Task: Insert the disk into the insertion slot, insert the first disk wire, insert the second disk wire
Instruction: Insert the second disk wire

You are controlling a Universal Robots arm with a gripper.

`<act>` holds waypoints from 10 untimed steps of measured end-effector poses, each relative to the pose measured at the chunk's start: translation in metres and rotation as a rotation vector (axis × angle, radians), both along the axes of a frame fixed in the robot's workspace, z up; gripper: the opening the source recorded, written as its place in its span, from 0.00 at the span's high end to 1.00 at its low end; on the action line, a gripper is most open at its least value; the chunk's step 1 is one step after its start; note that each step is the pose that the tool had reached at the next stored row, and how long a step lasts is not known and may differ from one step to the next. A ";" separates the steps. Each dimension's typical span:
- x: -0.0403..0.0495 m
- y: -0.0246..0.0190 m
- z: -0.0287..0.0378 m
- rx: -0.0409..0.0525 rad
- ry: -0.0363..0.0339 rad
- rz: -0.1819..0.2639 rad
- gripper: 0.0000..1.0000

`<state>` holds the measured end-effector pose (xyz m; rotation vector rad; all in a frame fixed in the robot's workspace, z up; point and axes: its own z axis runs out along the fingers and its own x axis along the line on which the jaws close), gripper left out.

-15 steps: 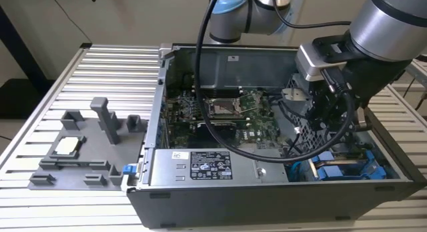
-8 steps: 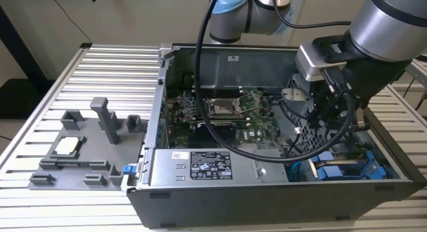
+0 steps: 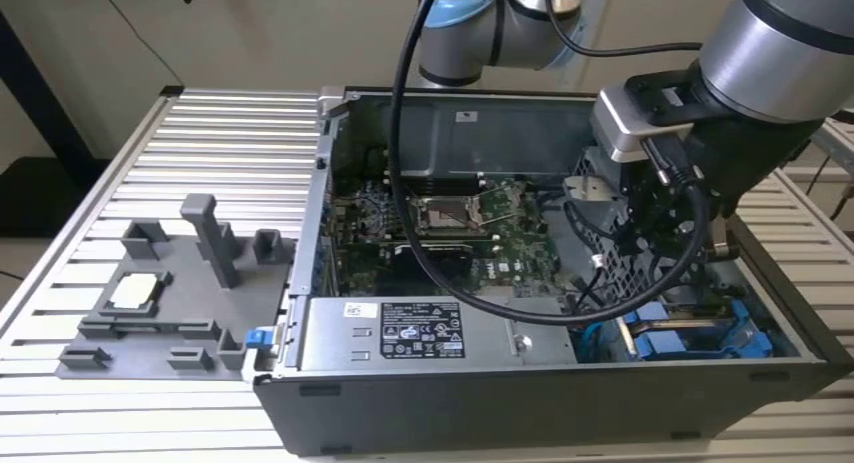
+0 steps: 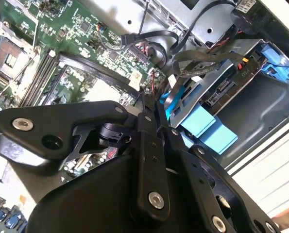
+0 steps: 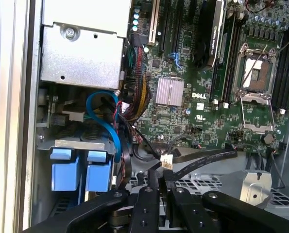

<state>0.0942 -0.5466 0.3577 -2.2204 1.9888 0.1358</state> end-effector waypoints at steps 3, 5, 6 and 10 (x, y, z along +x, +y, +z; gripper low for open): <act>0.0031 -0.0001 -0.0001 -0.0122 0.0081 0.000 0.84; 0.0087 0.0000 -0.0001 -0.0239 0.0214 0.000 0.84; 0.0111 0.0000 -0.0002 -0.0291 0.0252 0.000 0.84; 0.0234 -0.0021 -0.0009 -0.0400 0.0368 0.000 0.84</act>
